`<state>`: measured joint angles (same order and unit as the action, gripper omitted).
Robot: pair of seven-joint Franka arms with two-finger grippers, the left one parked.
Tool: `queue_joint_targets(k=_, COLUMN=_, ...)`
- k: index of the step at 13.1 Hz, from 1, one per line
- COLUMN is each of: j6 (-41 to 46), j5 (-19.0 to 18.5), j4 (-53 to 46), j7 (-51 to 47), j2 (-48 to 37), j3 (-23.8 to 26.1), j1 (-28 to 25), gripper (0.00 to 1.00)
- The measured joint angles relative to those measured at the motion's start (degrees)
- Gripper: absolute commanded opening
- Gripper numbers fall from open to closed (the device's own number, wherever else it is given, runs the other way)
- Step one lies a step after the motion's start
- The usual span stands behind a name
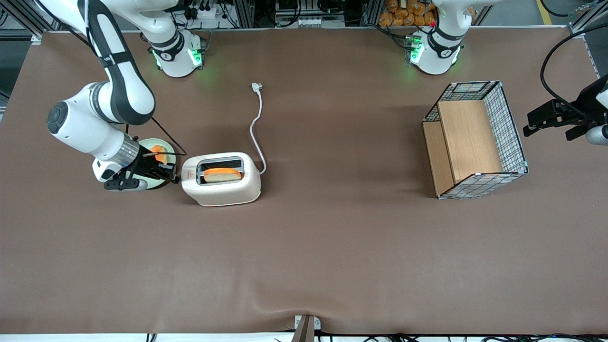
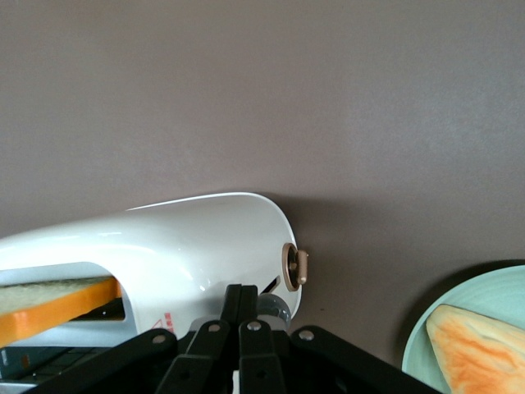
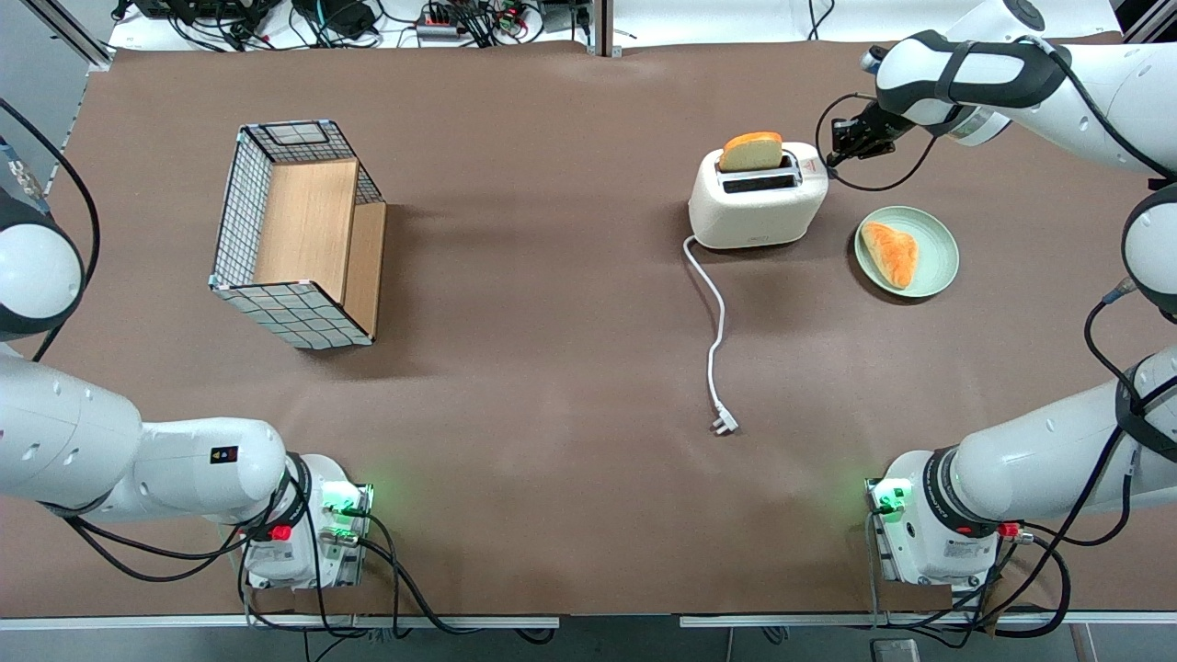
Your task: Press toaster button with right arm
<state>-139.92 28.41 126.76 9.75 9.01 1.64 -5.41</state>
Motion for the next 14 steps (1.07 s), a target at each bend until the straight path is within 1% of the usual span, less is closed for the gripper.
queue_joint_targets(k=1, j6=-0.2, j5=1.2, j4=0.1, j7=0.5, j2=0.2, j3=0.0, j1=-0.1, gripper=0.0)
queue_joint_targets(k=3, j6=-0.4, j5=5.1, j4=0.5, j7=3.8, j2=0.2, j3=-0.5, j1=0.0, gripper=0.0)
queue_joint_targets(k=4, j6=-0.3, j5=6.4, j4=0.6, j7=5.3, j2=0.2, j3=-0.6, j1=0.0, gripper=0.0)
queue_joint_targets(k=14, j6=-0.9, j5=7.6, j4=1.4, j7=6.6, j2=2.2, j3=-0.8, j1=0.0, gripper=0.0)
